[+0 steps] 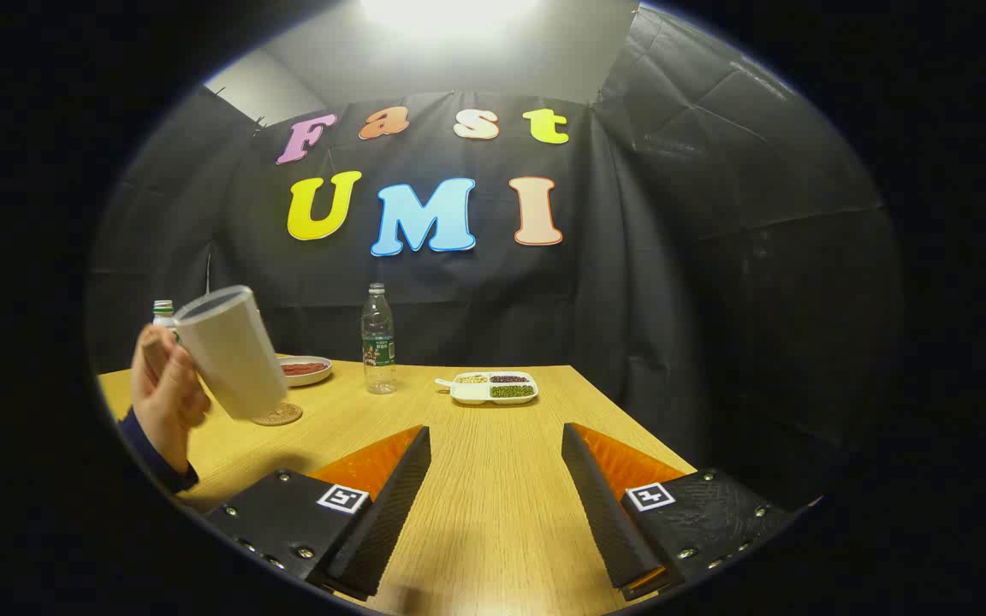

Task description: Take the bottle from table, then pour the juice into the cup, finally place the bottle on the coaster

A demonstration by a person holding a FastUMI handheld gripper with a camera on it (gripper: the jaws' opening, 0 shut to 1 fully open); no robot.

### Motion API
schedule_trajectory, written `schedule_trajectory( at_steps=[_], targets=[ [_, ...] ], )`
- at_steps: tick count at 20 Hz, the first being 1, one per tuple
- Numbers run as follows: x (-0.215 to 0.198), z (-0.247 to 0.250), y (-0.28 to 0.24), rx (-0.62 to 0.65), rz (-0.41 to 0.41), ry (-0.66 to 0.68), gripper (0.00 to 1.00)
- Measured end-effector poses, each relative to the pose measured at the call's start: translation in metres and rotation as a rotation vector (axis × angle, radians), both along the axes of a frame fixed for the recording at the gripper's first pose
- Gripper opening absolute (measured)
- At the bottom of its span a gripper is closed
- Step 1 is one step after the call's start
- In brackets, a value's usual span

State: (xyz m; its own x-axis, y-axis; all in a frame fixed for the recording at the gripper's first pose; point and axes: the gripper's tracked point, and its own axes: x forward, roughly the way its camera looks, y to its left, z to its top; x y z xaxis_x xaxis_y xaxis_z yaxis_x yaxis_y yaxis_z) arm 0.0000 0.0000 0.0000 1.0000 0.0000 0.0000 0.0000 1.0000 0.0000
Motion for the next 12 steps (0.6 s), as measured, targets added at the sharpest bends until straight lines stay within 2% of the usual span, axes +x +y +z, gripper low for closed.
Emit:
schedule_trajectory(
  at_steps=[12],
  targets=[
    [0.0001, 0.0009, -0.0002, -0.001, 0.0, 0.0, 0.94]
  ],
)
